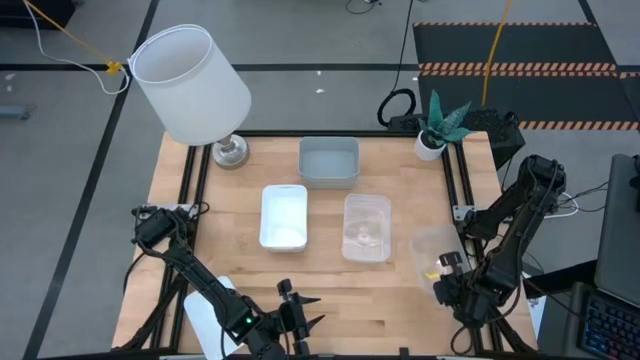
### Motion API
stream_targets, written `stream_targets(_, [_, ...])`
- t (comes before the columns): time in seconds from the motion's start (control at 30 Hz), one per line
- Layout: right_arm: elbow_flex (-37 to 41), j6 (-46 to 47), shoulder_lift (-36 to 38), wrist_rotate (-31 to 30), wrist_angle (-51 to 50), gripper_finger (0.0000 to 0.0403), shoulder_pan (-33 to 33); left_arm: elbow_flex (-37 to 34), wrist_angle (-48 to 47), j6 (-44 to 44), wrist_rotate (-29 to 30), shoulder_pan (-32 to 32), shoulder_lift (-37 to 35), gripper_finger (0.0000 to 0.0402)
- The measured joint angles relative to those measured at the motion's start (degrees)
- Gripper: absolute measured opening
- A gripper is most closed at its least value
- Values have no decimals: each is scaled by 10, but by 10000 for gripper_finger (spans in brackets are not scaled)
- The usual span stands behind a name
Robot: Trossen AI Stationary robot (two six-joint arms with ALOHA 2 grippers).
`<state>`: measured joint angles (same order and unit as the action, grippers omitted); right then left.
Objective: Stack baskets by color
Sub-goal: Stack the bottom transparent bin on top of the top transparent bin
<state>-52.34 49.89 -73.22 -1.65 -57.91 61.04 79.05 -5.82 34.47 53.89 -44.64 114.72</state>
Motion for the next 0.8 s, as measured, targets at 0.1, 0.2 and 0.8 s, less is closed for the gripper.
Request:
stream_targets(0.1, [0, 10, 1, -3, -4, 61, -1, 0, 0, 1, 0, 0, 0, 191])
stream_targets(0.2, [2, 26, 1, -1, -17, 95, -1, 0, 0, 1, 0, 0, 0, 191])
stream_targets(0.8, [28, 30, 1, 49, -9, 7, -2, 0, 0, 2, 0, 0, 0, 191])
